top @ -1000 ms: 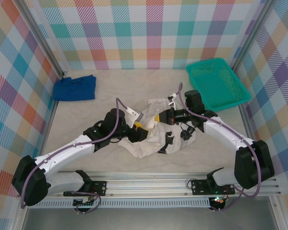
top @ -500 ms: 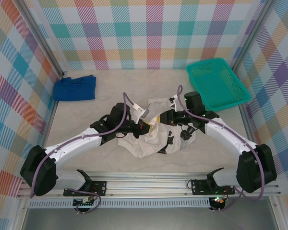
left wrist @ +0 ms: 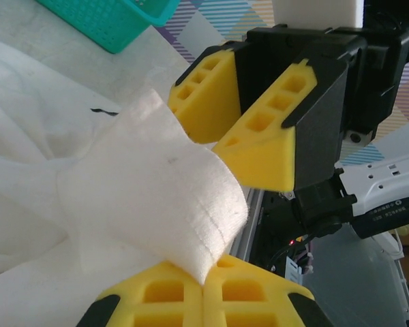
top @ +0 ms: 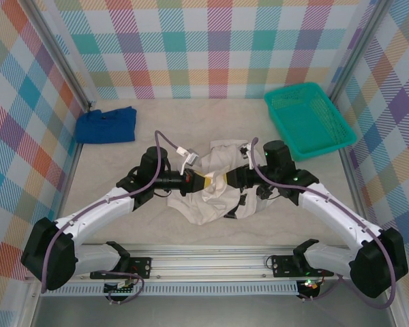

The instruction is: Fold the inside-out t-shirt

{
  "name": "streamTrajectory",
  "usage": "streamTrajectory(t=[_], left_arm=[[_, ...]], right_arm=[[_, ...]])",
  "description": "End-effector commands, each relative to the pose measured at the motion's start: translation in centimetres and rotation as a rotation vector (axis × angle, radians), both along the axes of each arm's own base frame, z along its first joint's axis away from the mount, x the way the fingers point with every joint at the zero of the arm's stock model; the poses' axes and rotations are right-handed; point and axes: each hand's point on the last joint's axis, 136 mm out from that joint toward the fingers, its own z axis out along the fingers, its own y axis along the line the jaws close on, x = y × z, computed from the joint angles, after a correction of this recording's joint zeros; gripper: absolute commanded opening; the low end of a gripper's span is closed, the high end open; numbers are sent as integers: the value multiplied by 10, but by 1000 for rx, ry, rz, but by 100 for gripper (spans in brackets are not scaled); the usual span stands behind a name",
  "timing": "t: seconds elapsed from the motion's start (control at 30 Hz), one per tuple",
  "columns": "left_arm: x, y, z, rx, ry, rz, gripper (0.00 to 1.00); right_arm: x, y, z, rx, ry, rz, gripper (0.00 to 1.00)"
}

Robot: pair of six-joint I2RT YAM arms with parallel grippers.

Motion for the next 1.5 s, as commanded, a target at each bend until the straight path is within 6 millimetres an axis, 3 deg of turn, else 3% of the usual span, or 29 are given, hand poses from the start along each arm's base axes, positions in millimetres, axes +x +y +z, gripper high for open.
streamTrajectory(t=[0.0, 0.17, 0.23, 0.37, 0.43, 0.5, 0.67, 0.9, 1.07, 1.17, 1.27, 1.47], left_arm=[[-4, 2, 12, -28, -34, -24, 0], [-5, 2, 8, -16, -33, -28, 0], [-4, 3, 6, -9, -31, -22, 0], [6, 13, -7, 58, -23, 66, 0], [21, 29, -21, 122, -16, 185, 0], [38, 52, -35, 179, 2, 327, 0], [59, 94, -64, 353, 26, 543, 24], [45, 98, -73, 351, 37, 554, 54], [53, 98, -76, 382, 13, 584, 66], [65, 91, -79, 405, 4, 604, 69], [84, 97, -83, 442, 4, 710, 69], [97, 119, -87, 499, 44, 874, 53]], right_arm=[[16, -4, 6, -41, -73, -48, 46], [24, 3, 3, -58, -77, -45, 47], [26, 9, 7, -47, -83, -29, 43], [24, 11, 17, -37, -94, -7, 10], [17, 13, 22, -28, -84, 24, 0], [5, 21, 27, 18, -45, 91, 0], [-6, 55, 33, 208, 108, 207, 0], [4, 92, 23, 278, 205, 206, 0], [2, 104, 22, 289, 223, 225, 0], [0, 107, 23, 292, 227, 228, 0], [0, 106, 24, 290, 226, 217, 0], [6, 96, 20, 236, 181, 144, 0]])
